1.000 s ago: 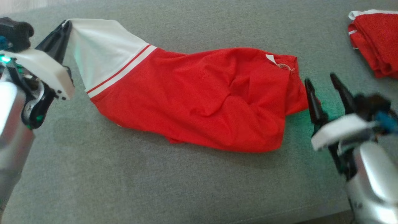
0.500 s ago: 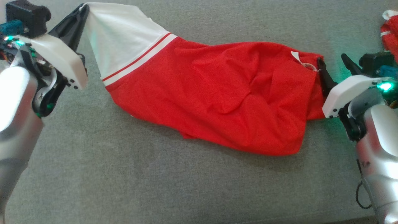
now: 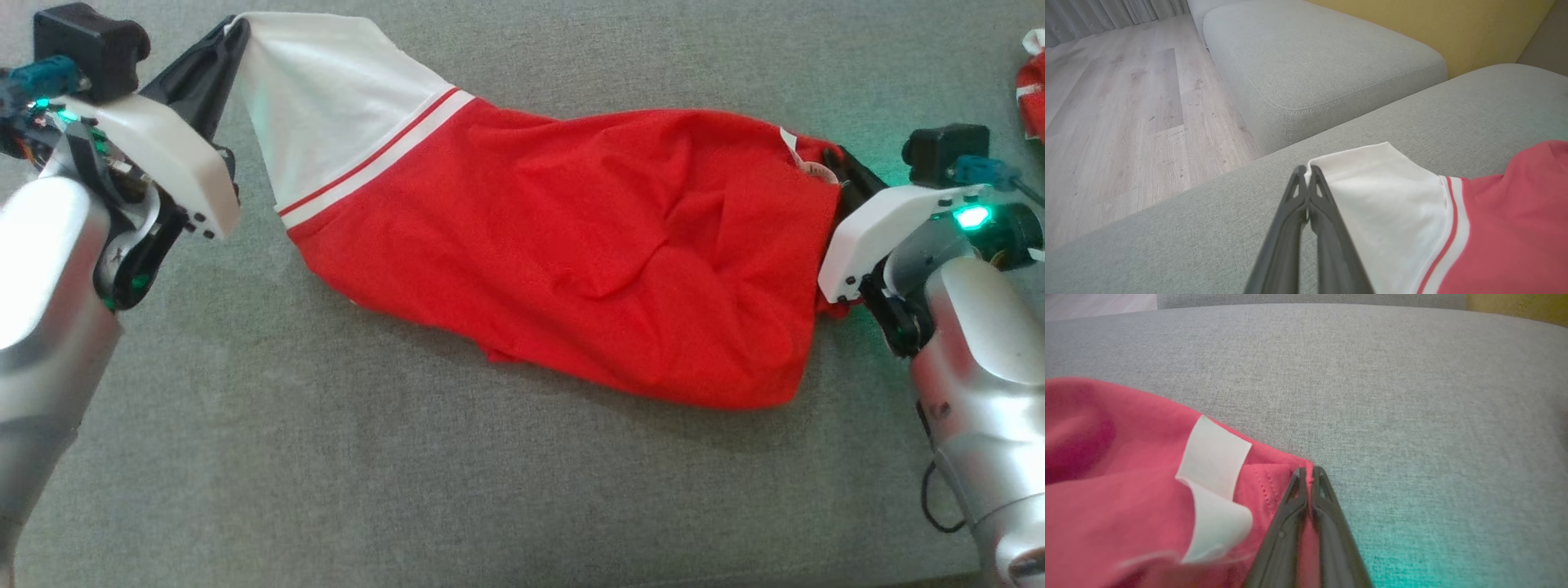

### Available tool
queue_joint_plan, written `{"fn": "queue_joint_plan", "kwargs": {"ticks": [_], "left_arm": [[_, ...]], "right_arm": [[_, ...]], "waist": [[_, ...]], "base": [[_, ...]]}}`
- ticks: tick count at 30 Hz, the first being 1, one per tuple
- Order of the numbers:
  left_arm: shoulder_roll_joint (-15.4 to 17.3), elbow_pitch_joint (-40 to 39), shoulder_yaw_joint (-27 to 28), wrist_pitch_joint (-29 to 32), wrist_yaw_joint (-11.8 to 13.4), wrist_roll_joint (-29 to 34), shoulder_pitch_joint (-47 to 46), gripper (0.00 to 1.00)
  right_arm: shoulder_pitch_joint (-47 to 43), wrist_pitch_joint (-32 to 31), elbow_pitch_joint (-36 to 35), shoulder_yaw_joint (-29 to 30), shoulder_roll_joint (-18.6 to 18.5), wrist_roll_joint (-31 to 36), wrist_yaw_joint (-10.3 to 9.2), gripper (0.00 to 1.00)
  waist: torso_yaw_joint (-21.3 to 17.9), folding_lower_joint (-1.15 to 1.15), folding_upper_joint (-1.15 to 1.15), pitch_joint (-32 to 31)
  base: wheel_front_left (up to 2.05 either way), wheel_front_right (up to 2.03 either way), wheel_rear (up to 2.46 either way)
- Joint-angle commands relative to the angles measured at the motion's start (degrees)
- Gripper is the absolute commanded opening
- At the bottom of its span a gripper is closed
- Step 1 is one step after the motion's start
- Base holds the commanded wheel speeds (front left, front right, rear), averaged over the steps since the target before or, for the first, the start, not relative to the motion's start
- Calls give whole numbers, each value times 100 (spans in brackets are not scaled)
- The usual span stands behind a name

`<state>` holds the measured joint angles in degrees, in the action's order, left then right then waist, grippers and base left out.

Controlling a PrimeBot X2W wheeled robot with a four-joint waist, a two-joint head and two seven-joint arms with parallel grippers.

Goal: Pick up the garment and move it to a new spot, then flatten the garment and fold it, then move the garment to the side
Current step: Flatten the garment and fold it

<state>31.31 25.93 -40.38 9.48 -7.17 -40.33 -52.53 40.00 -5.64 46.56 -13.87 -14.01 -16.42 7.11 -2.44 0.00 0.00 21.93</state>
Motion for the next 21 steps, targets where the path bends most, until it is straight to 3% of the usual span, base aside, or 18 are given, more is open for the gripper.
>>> {"fn": "queue_joint_plan", "kwargs": {"ticks": [1,7,12,17,21], "left_arm": [[303,-93,244,-104,-28,-3,-294,0],[353,-52,223,-855,-6,353,-421,0],[349,34,291,-1780,158,789,-685,0],[359,71,390,-2212,274,993,-894,0],[358,-146,581,-2399,385,1088,-944,0]], "right_arm": [[-14,-38,27,-148,-54,-51,37,0],[197,786,-121,-151,-256,92,37,0],[417,1526,-382,-18,-421,108,37,0],[594,1866,-715,169,-646,172,37,0],[526,1992,-1413,466,-871,344,37,0]], "waist": [[-5,0,0,-27],[-49,0,0,-299],[-97,0,0,-721],[-138,0,0,-1082],[-136,0,0,-1421]], "base": [[0,0,0],[0,0,0],[0,0,0],[0,0,0],[0,0,0]]}}
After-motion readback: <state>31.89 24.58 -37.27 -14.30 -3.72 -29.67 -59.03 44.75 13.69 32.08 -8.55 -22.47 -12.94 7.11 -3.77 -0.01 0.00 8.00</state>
